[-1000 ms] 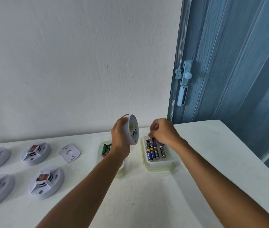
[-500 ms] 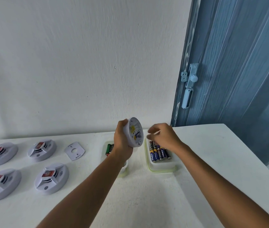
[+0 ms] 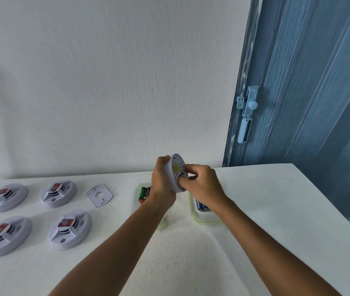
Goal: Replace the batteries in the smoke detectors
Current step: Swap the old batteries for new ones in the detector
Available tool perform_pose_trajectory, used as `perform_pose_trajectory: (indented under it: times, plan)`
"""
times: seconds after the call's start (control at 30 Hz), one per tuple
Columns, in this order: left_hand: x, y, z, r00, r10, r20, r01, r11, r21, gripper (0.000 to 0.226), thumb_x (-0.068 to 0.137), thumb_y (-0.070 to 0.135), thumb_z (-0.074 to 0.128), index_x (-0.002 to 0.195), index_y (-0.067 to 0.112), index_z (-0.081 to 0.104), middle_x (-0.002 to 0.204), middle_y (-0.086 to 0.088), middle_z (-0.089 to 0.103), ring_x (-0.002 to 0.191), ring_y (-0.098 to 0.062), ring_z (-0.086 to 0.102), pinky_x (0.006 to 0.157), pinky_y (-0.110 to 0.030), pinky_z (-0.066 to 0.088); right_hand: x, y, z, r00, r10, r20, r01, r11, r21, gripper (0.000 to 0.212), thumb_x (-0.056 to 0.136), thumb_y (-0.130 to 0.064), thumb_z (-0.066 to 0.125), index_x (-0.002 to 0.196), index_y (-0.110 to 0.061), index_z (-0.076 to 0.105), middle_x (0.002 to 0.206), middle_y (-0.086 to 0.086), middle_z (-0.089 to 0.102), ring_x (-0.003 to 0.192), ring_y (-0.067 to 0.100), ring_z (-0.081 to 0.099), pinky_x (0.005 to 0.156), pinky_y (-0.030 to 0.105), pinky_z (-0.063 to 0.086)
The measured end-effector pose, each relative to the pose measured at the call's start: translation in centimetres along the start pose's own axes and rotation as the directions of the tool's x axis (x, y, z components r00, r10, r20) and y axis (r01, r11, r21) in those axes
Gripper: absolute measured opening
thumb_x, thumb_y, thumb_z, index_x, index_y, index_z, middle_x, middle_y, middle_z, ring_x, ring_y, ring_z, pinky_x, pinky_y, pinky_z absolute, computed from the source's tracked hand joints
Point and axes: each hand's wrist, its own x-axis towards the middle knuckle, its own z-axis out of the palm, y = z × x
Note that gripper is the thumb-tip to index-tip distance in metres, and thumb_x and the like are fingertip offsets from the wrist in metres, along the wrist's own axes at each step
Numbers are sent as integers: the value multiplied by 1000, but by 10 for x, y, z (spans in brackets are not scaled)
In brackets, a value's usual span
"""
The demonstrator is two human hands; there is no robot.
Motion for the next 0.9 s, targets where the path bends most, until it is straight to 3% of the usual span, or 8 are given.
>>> perform_pose_trajectory:
  times: [0.2,0.27,0.4,0.5,0.6,0.67,0.77,0.9]
  plan:
    - [0,5,4,996,-78,-33,76,995,-70,27,83,40,49,80,14,55,68,-3,49,62,-18,52,50,-25,46,-11,7,7,985,-141,-96,134,988,-78,27,84,-22,57,100,-5,70,80,22,69,74,38,65,61,44,54]
    - [3,7,2,993,-113,-25,110,987,-116,28,82,41,47,78,14,52,68,-2,46,62,-17,49,57,-26,43,-15,8,6,977,-189,-101,184,981,-60,26,87,-17,58,107,-8,72,91,17,73,79,32,69,65,45,56]
    - [5,10,-2,987,-146,65,155,972,-174,30,86,41,39,74,15,47,69,-2,41,66,-16,44,65,-29,36,-15,15,-2,933,-355,53,359,923,-141,30,91,-18,58,119,-12,68,120,5,68,105,22,66,86,37,55]
    - [3,10,-2,978,-171,118,190,966,-177,35,87,43,37,76,12,51,69,-5,45,67,-18,48,67,-31,39,-9,18,-5,913,-406,38,406,894,-192,24,92,-18,57,109,-8,71,114,7,67,104,21,62,88,28,51]
    - [2,9,-3,985,-135,106,149,979,-139,35,85,44,41,85,11,54,78,-9,50,75,-23,51,77,-38,41,0,13,-15,967,-246,-73,245,969,-15,14,93,-12,60,104,-6,68,91,4,68,83,5,61,71,9,46]
    - [4,9,-8,990,-116,77,125,986,-112,32,84,44,43,87,14,55,83,-8,51,79,-24,50,83,-42,39,9,15,-30,995,-79,-54,78,996,-33,18,93,-13,60,111,-15,63,71,-4,62,61,2,55,57,7,42]
    - [5,9,-17,991,-119,55,124,987,-103,31,86,43,43,88,15,55,84,-8,51,79,-24,50,84,-44,39,24,28,-49,989,141,51,-121,952,-281,5,91,-14,63,92,-18,66,66,-2,61,56,16,59,49,17,40]
    - [3,8,-24,990,-135,44,138,986,-92,31,86,44,44,89,15,55,85,-9,51,78,-25,51,79,-41,44,35,41,-45,933,335,132,-156,706,-691,4,83,-7,64,86,-7,67,84,7,65,73,23,62,61,26,45]
